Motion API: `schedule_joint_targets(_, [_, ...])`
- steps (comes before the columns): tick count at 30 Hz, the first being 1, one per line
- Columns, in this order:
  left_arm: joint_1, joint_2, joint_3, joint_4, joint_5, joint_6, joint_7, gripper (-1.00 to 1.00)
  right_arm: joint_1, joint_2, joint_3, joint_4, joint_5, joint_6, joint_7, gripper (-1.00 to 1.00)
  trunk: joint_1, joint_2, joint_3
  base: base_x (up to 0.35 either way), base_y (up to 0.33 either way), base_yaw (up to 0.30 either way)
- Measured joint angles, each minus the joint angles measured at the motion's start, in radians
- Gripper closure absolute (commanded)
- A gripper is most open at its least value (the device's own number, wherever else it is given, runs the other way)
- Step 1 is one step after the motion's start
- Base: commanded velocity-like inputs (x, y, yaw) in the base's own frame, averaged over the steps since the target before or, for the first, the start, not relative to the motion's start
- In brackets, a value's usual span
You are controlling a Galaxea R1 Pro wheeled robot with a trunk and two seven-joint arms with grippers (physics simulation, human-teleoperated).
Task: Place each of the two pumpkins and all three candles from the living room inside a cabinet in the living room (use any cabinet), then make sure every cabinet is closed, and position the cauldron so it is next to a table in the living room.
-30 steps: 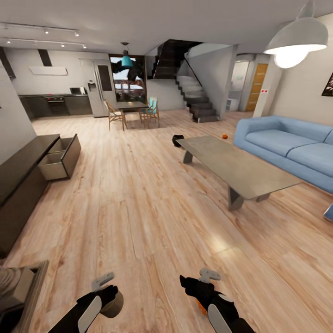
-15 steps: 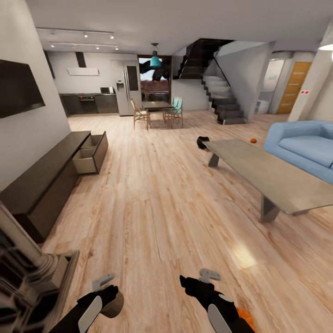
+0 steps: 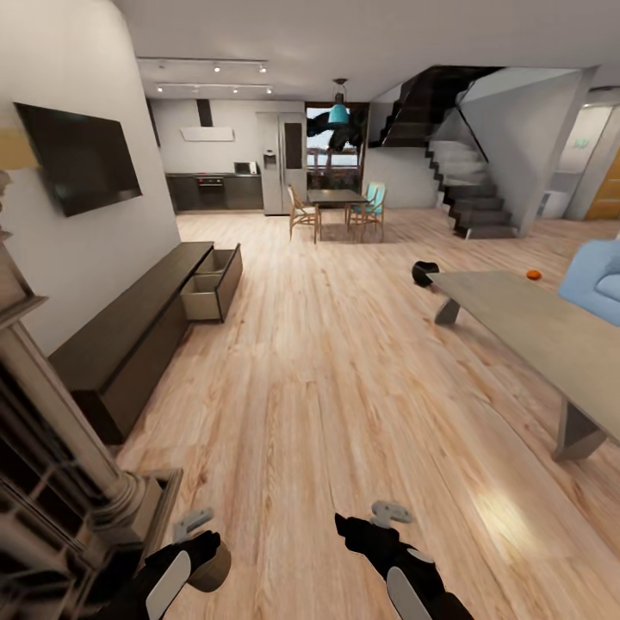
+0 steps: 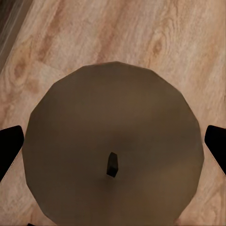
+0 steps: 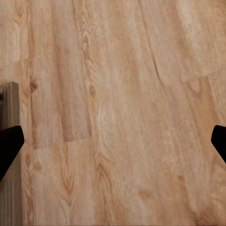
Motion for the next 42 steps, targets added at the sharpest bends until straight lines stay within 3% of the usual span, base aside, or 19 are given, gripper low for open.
schedule_joint_targets(19, [0.0, -0.004, 0.0, 0.003, -0.001, -0.002, 0.002, 1.0, 0.0, 0.0, 0.0, 0.008, 0.001, -0.002, 0.0, -1.0, 0.0, 0.0, 0.0, 0.329, 0.0, 0.054])
schedule_joint_targets(27, [0.0, -0.006, 0.0, 0.003, -0.006, -0.002, 0.003, 1.0, 0.0, 0.0, 0.054, 0.056, 0.011, -0.113, -0.001, -1.0, 0.0, 0.0, 0.0, 0.331, 0.0, 0.0])
schedule_joint_targets(34, [0.0, -0.008, -0.002, 0.007, -0.005, -0.002, 0.002, 1.0, 0.0, 0.0, 0.055, 0.115, 0.011, -0.133, -0.002, -1.0, 0.0, 0.0, 0.0, 0.331, 0.0, 0.0])
schedule_joint_targets(42, [0.0, -0.008, -0.003, 0.037, -0.013, -0.006, 0.001, 1.0, 0.0, 0.0, 0.051, 0.241, 0.009, -0.223, -0.011, -1.0, 0.0, 0.0, 0.0, 0.331, 0.0, 0.0])
